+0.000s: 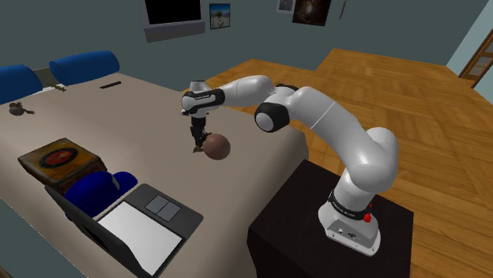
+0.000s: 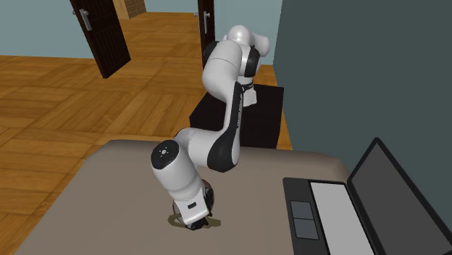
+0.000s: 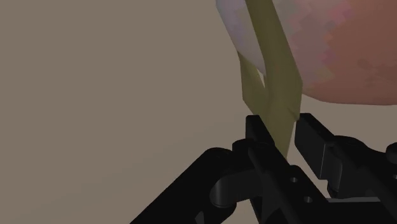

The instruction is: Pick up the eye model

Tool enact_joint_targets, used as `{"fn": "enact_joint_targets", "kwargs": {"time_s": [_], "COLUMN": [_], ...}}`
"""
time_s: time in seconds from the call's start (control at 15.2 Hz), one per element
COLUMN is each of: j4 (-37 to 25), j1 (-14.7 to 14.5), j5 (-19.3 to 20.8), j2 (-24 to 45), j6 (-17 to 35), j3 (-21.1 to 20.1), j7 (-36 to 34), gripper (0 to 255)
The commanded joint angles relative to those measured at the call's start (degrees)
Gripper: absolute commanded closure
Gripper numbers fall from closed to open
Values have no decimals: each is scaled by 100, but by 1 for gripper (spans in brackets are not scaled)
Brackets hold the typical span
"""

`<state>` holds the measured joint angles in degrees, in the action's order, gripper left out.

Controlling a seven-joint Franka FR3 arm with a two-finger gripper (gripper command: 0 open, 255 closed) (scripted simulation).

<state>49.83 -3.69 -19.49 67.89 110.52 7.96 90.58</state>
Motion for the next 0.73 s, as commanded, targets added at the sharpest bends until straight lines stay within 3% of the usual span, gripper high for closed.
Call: {"fn": "enact_joint_targets", "kwargs": {"time_s": [0.0,0.66], "j4": [21,176], "j1": [-4,-26], "j5": [5,45], "j2": [-77,-588], "j6": [-53,-407], "j3": [6,49], "j7": [-11,-74], "gripper": [255,255]}}
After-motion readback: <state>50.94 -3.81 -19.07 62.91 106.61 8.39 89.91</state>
